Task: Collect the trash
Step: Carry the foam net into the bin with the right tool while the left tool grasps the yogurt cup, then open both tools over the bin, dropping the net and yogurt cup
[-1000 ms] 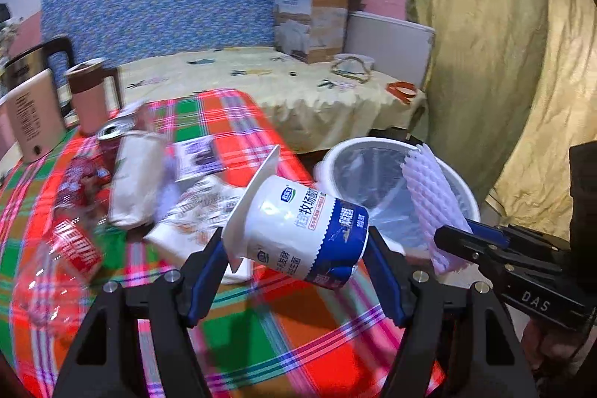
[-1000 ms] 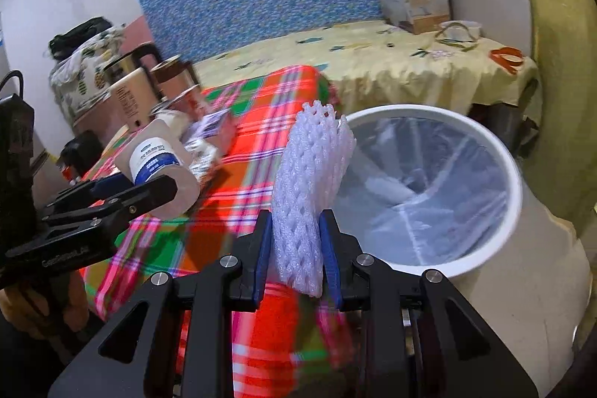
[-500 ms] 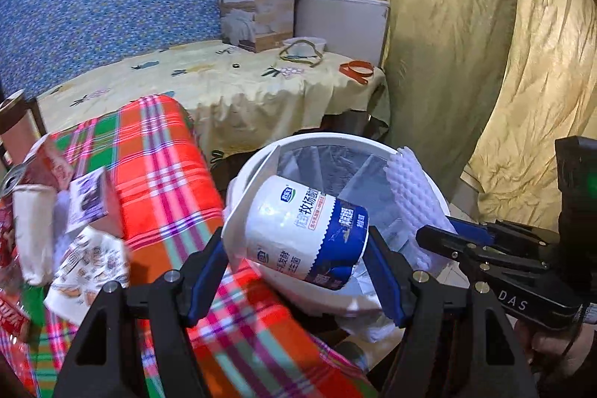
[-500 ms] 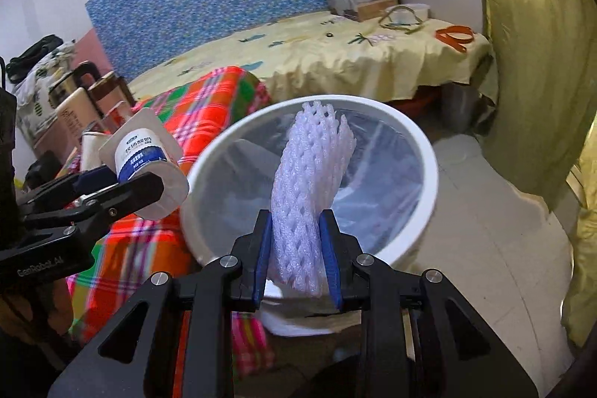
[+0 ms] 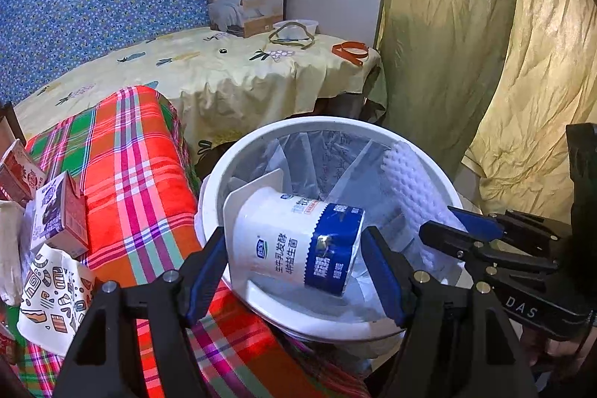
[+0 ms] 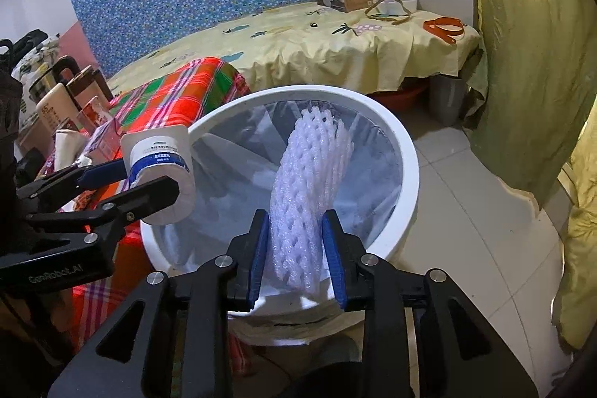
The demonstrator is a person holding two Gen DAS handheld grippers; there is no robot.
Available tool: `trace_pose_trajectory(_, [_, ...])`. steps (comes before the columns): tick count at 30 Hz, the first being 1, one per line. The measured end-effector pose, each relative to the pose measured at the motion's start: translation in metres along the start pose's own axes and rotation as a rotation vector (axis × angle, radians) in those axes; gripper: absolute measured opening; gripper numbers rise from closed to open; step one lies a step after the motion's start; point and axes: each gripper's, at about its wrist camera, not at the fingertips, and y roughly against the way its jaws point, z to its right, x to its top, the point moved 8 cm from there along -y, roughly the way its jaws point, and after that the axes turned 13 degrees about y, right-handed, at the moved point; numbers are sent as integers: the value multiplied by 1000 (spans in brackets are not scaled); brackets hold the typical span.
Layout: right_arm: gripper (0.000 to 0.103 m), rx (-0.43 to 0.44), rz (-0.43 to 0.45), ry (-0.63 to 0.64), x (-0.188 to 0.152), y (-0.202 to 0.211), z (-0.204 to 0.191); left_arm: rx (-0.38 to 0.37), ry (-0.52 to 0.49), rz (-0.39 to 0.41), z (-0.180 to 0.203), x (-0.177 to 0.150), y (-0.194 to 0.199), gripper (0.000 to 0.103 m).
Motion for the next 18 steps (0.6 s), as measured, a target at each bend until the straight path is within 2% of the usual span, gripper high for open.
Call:
trace_pose_trajectory(4, [39, -10, 14, -7, 2, 2, 4, -6, 6, 11, 0, 4, 0, 75])
trace_pose_trajectory(6, [48, -14, 19, -5, 3, 4, 5, -11, 17, 18, -2, 5, 2, 76])
trace_pose_trajectory(8, [51, -18, 23, -4, 5, 4, 5, -12, 24, 26, -4, 7, 4, 77])
trace_pose_trajectory(18, [53, -13, 63, 44, 15, 21, -11, 6, 84, 84, -21, 4, 35, 77])
